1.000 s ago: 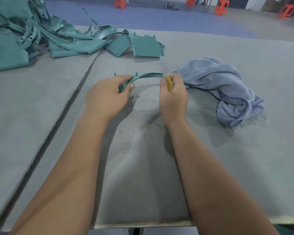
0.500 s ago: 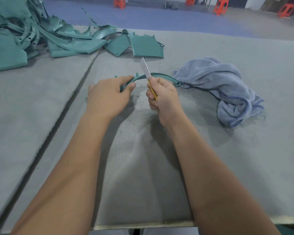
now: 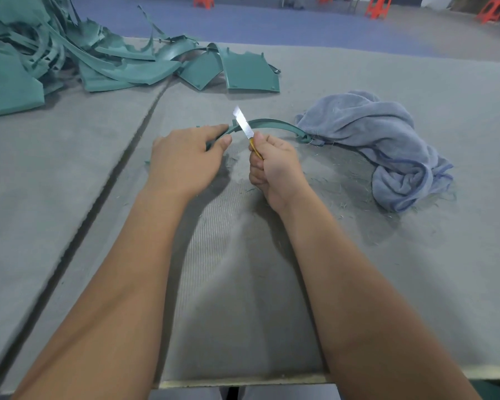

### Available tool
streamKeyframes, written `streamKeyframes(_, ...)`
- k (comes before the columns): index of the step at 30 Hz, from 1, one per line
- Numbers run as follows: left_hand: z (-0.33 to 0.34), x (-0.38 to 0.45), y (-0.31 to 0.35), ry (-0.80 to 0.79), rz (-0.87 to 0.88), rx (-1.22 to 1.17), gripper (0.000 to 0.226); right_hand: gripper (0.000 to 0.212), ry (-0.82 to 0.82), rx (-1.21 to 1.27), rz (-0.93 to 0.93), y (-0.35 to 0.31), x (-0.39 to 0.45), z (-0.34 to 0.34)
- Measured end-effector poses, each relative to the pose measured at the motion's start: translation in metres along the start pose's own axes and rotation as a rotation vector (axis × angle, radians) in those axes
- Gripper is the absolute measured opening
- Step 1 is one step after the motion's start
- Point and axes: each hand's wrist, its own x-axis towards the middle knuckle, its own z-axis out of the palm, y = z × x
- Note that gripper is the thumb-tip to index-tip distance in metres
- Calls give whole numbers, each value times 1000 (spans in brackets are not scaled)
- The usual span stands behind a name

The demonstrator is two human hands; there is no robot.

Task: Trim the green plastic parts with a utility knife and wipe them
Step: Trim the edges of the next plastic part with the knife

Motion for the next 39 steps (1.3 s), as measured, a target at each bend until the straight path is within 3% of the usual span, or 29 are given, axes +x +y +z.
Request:
streamKeyframes(4,-1,-2,-1,0,-13,-43,35,36,164,220,53,-4,7,-4)
streamKeyframes(6,-1,-3,-1,6,-12,-54,35,36,167,254,45,-4,7,-4)
streamKeyframes(11,0,-2,-2,10,4,-35,33,32,-98,-87,-3,1,-1,1)
streamKeyframes(13,1,-2,-2,13,11,-25,32,33,-110,-120,-1,0,-1,2)
streamKeyframes(33,3,-2,-2,-11,60,65,36,37,96,-56,-22,3,-2,12)
streamKeyframes(39,-3,-3,-10,-26,59,2,35,37,257,192,147,-11,9,1)
